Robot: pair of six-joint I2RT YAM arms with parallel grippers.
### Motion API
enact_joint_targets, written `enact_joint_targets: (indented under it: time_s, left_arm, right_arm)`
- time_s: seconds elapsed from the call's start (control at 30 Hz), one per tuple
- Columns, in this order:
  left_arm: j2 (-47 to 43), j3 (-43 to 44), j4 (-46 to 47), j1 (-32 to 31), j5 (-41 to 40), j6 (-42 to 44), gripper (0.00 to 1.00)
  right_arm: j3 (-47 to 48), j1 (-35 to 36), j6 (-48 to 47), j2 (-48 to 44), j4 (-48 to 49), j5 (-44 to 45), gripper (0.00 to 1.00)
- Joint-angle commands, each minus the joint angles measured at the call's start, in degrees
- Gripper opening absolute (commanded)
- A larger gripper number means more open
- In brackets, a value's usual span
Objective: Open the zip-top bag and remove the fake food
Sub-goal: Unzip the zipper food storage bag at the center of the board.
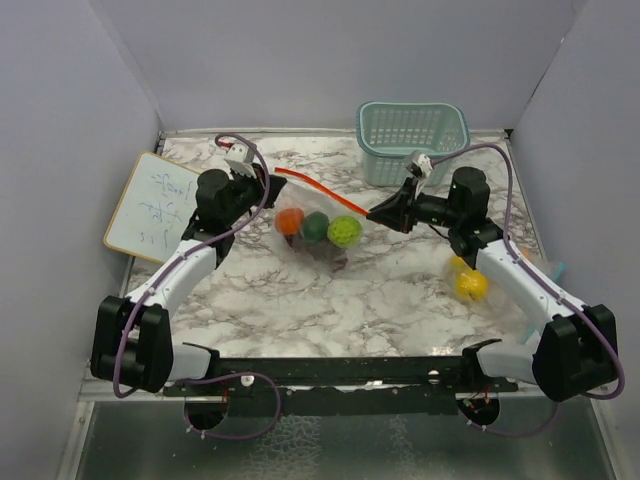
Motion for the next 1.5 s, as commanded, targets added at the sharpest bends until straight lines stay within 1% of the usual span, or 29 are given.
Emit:
enact_joint_targets:
  time_s: [0.0, 0.17, 0.27, 0.4, 0.43, 0.53, 0.57, 0.63, 0.73, 0.83, 0.87, 1.0, 1.03, 1.07, 1.13, 1.17, 1.37, 1.47]
  left_arm:
    - [3.1, 3.9, 3.3, 3.9, -6.3, -4.4, 0.00]
    - [5.9, 4.5, 7.6, 3.9, -2.2, -7.2, 0.00]
    - [6.6, 3.8, 10.9, 3.8, 1.6, -8.9, 0.00]
    - [7.5, 4.6, 9.8, 2.4, 7.5, -8.1, 0.00]
    - [7.2, 4.2, 9.5, 1.6, 8.2, -7.5, 0.00]
    - [6.0, 2.5, 8.3, -1.1, 9.7, -4.7, 0.00]
    - [5.5, 1.7, 8.2, -2.0, 10.1, -3.7, 0.00]
    - [4.8, 0.0, 8.2, -3.6, 11.3, -2.5, 0.00]
    - [3.9, -1.9, 8.2, -5.1, 12.4, -2.0, 0.00]
    - [3.0, -3.2, 8.3, -5.6, 12.7, -1.9, 0.00]
    - [2.0, -3.5, 7.7, -5.7, 13.0, -1.3, 0.00]
    - [1.1, -3.2, 7.1, -5.7, 13.2, -1.0, 0.00]
    - [0.9, -3.1, 7.0, -5.7, 13.3, -1.0, 0.00]
    - [0.8, -3.0, 7.0, -5.7, 13.4, -1.1, 0.00]
    - [0.6, -3.0, 6.9, -5.7, 13.4, -1.0, 0.00]
    - [0.6, -3.0, 6.8, -5.7, 13.4, -1.0, 0.00]
    - [1.2, -2.9, 6.7, -5.8, 13.0, -0.7, 0.00]
    - [1.4, -2.8, 7.4, -5.8, 13.3, -1.1, 0.00]
  right_arm:
    - [-1.1, -0.9, -2.1, -3.9, -4.9, 3.4, 0.01]
    - [-1.6, -0.8, -3.0, -5.1, -6.7, 3.9, 0.01]
    - [-1.0, -0.8, -3.3, -4.4, -6.9, 2.1, 0.01]
    - [0.3, -0.8, -3.1, -3.7, -7.2, -2.1, 0.03]
    - [0.4, -0.8, -2.6, -3.7, -6.8, -2.2, 0.07]
    - [0.8, -0.8, -1.5, -4.1, -5.8, -1.7, 0.30]
    - [1.1, -0.8, -1.1, -4.2, -5.7, -1.3, 0.36]
    - [1.9, -0.8, -0.4, -4.0, -5.3, -0.2, 0.42]
    - [3.5, -0.8, 0.5, -3.0, -5.1, 2.3, 0.45]
    - [4.8, -0.7, 1.3, -1.6, -4.8, 4.8, 0.45]
    - [5.3, -0.7, 1.1, 0.3, -4.1, 5.8, 0.45]
    - [4.3, -0.7, 1.2, 3.3, -1.2, 7.9, 0.44]
    - [4.6, -0.8, 1.1, 4.2, -1.0, 8.2, 0.39]
    - [4.9, -0.7, 1.3, 5.0, -0.9, 8.0, 0.32]
    - [5.5, -0.7, 1.9, 6.5, -0.5, 7.0, 0.23]
    - [5.7, -0.8, 2.4, 7.0, -0.1, 6.4, 0.21]
    - [3.5, -0.5, 5.3, 7.4, 3.4, 2.9, 0.17]
    - [2.2, 0.2, 4.8, 7.6, 3.1, 3.3, 0.11]
